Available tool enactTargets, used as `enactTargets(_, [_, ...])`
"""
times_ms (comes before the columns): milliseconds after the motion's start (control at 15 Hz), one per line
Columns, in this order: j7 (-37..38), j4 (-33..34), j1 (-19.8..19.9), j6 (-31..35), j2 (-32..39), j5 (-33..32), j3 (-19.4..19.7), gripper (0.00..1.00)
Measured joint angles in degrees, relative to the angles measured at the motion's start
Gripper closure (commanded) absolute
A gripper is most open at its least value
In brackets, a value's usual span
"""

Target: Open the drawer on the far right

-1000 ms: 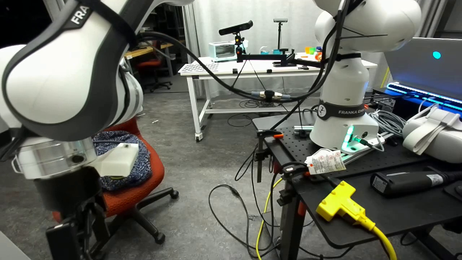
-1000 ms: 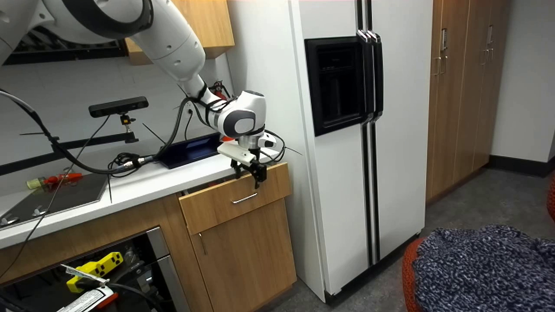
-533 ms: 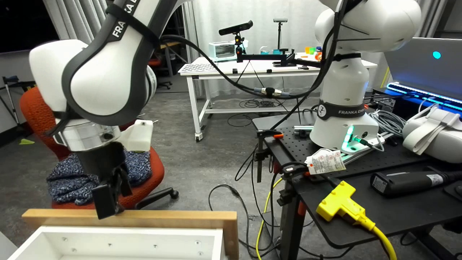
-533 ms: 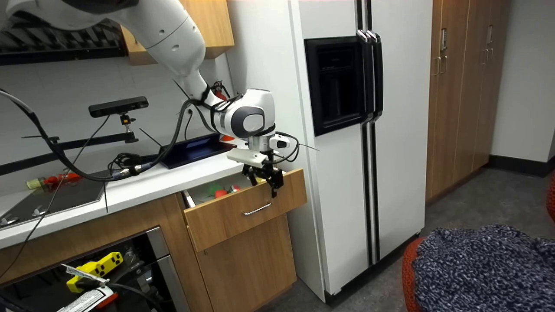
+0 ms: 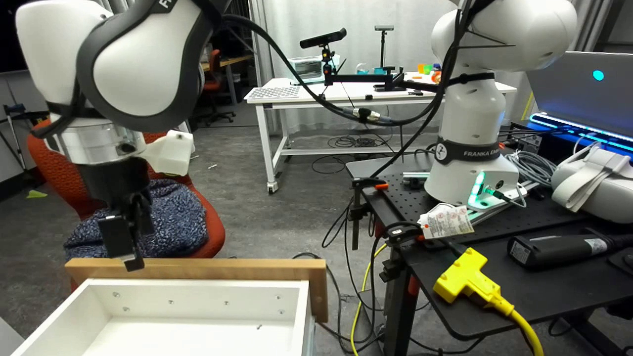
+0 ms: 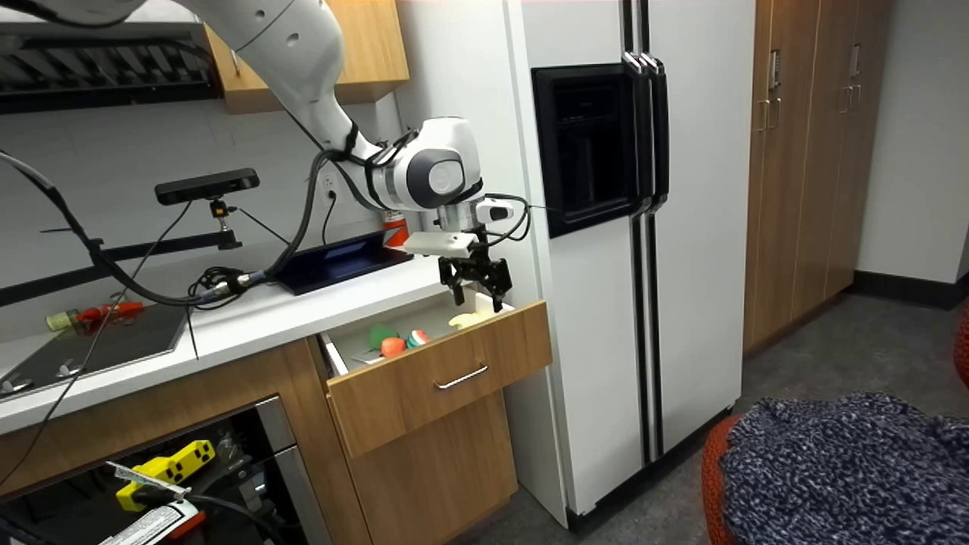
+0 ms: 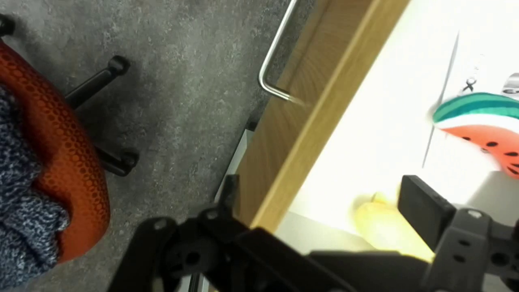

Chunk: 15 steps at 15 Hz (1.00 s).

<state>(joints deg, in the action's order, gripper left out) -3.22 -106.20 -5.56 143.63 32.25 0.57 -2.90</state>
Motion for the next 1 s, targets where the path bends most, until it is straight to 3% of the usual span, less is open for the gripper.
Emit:
enactTargets(67, [0.0,0.0,0.1,0.0,-0.8,0.4,-0.7,0.25])
enactTargets(200, [-1.4,0.0,1.0,0.0,-1.8,3.3,-3.4,0.34])
enactTargets(467, [-6.3,-0.1,3.1,0.0,-1.8,12.2,-9.7,0.67])
enactTargets(667, [-8.2,-0.6,3.6,0.0,-0.4,15.1,-11.5,0.89])
enactTargets(800, [-8.4,-1.0,3.6,0.0,1.0,15.1,-11.5,1.00])
enactTargets(1000, [-8.4,-1.9,3.4,0.0,3.3,13.9,-11.0,1.00])
